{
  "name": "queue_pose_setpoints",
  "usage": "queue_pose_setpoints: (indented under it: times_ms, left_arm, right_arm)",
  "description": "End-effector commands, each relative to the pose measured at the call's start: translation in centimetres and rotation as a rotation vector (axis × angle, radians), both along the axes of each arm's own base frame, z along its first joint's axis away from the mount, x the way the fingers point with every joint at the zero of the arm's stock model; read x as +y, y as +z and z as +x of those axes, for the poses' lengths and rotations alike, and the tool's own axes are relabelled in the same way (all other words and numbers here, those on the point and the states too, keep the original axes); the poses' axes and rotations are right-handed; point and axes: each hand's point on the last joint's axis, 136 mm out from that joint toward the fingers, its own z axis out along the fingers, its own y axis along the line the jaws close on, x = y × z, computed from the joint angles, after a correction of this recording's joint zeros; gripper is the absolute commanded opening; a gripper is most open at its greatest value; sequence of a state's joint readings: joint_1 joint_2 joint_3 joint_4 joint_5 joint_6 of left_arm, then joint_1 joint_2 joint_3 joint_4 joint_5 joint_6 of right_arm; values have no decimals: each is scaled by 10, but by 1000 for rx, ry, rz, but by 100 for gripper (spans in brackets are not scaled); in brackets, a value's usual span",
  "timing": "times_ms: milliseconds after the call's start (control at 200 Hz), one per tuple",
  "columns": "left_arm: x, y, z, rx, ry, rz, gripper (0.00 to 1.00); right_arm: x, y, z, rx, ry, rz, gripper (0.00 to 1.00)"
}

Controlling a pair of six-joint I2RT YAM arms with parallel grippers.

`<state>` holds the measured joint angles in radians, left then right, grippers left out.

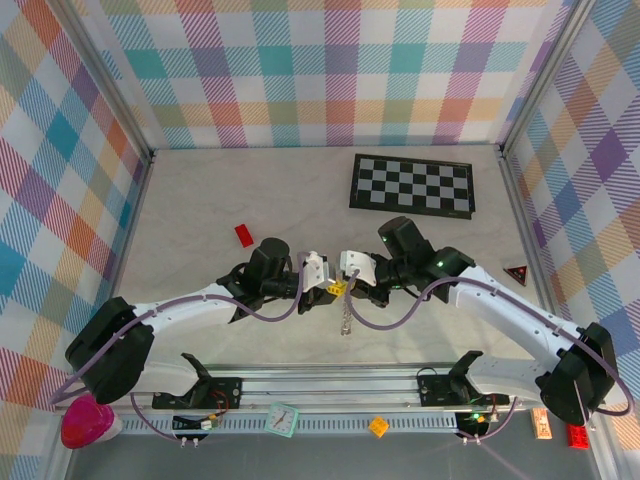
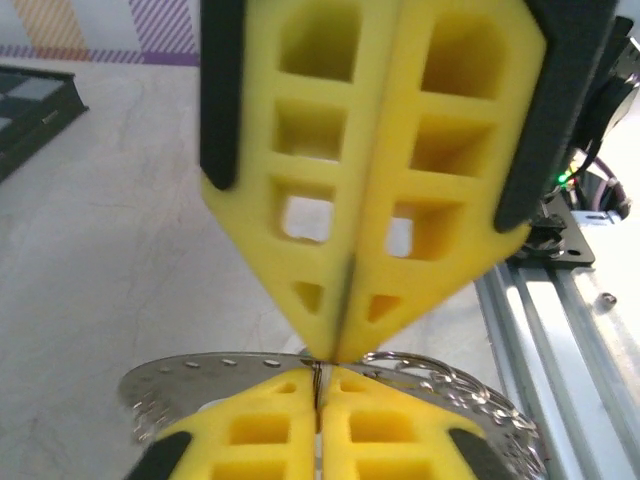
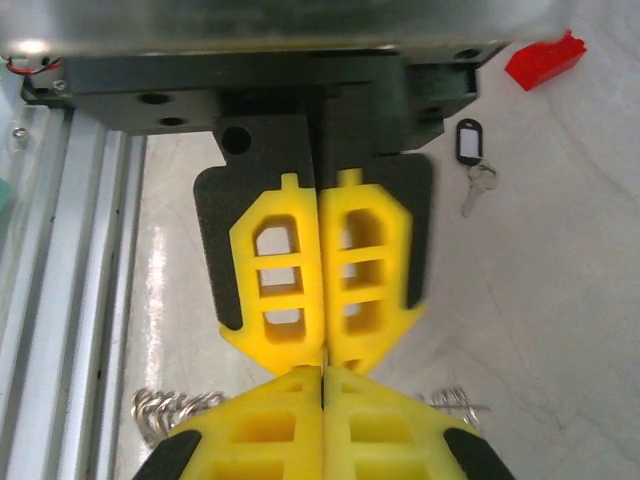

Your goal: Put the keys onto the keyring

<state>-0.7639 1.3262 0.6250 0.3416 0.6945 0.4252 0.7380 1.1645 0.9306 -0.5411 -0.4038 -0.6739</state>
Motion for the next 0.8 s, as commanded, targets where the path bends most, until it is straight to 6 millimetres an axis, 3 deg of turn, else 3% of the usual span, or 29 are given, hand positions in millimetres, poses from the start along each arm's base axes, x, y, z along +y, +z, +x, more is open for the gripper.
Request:
queue_pose_setpoints:
  times_ms: [0, 70, 140, 200, 400, 795]
  left_arm:
    - [-8, 30, -1, -63, -34, -94, 0]
    - [-8, 27, 0, -60, -30, -89, 0]
    - [-8, 26, 0, -58, -28, -88, 0]
    - [-8, 26, 0, -54, -25, -100, 0]
    - [-8, 26, -5, -77, -46, -136, 0]
    - [-5, 24, -12, -126, -81, -147, 0]
  right_arm:
    - [7, 11, -6, -8, 48, 32, 0]
    - [4, 17, -2, -22, 4, 49, 0]
    - [-3, 21, 0, -13, -44, 82, 18]
    - [-11, 19, -2, 11, -73, 91, 22]
    - [-24, 1, -7, 42, -110, 59, 26]
    - [-23, 2, -3, 15, -100, 42, 30]
